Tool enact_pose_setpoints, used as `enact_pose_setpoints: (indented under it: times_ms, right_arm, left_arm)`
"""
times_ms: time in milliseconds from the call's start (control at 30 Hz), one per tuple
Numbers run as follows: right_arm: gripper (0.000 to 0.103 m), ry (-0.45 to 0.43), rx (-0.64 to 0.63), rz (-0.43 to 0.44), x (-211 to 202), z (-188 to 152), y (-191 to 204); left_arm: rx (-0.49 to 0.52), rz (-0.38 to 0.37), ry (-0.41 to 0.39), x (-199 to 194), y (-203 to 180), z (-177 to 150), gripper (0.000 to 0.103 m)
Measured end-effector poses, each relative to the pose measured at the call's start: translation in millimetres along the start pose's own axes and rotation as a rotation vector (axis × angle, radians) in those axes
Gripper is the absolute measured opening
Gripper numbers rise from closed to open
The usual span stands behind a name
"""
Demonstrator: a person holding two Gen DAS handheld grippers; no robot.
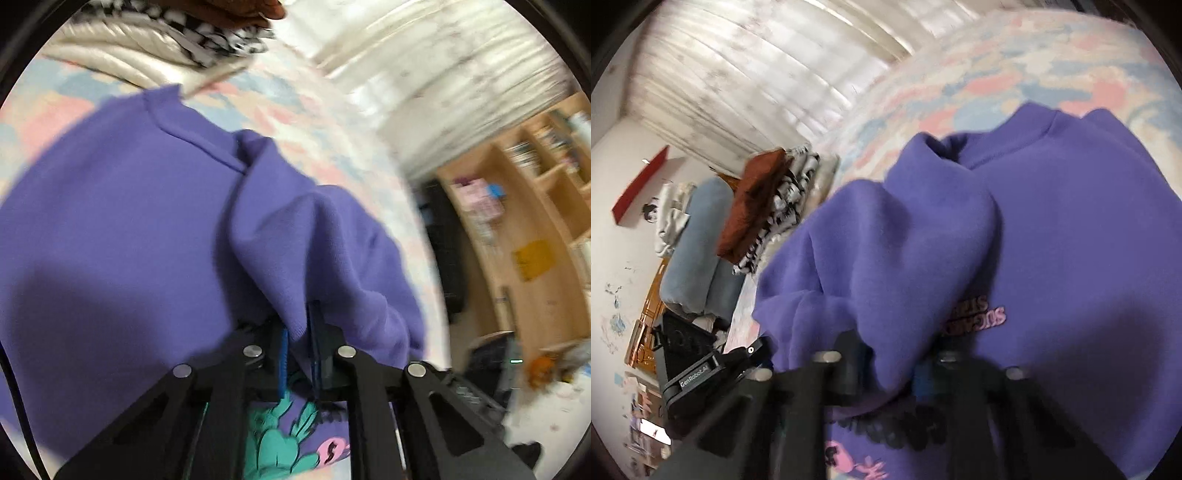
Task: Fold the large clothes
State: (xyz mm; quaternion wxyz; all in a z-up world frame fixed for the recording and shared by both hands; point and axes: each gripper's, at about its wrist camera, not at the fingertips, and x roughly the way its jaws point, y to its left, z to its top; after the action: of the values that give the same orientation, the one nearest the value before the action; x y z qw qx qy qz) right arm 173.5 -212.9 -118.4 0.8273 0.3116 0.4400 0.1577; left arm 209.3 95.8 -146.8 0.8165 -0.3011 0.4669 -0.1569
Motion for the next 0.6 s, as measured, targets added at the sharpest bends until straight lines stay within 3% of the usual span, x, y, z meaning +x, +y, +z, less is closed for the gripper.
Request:
enact_pose_setpoints:
  times_ms: [100, 167, 267, 333, 400, 433, 533, 600]
  right_arm:
    - [0.017, 0.016, -0.008, -0.1, -17.5, -5.0, 21.4]
    - [0.017, 0.041, -0.032, -0.174, -21.2, -15.3, 30.4]
    - [0.017, 0.095, -0.1, -0.304, 1.1, -36.6, 24.1]
    - [0.017, 0.079, -0.099, -0.297, 4.5, -47.0, 14.2]
    - [0.024, 0.065, -0.11, -0.266, -2.6, -48.4, 14.5]
    - [0.029, 0.067, -0.117, -0.259, -7.5, -48.6, 15.9]
    - [0.049, 0.04, -0.166, -0.304, -26.6, -48.6, 24.3]
    - [0.052, -0.005, -0.214, -0.333, -43.4, -51.1, 29.3]
  left_arm:
    - [0.011, 0.214, 0.078, -4.9, -10.4, -9.4, 0.006]
    - [0.034, 0.294, 0.114, 0.8, -7.9, -20.1, 0.006]
    - [0.103, 0.334, 0.11, 12.4, -0.4, -33.3, 0.008]
    - [0.151, 0.339, 0.084, 11.9, -5.0, -39.3, 0.008]
    - [0.209, 0.337, 0.062, 7.0, -15.0, -44.2, 0.011]
    - [0.23, 0.339, 0.054, 3.3, -20.0, -47.1, 0.018]
    - [0.274, 0.351, 0.019, -14.0, -26.1, -55.0, 0.03]
    - [0.287, 0.36, -0.017, -30.8, -26.4, -57.6, 0.03]
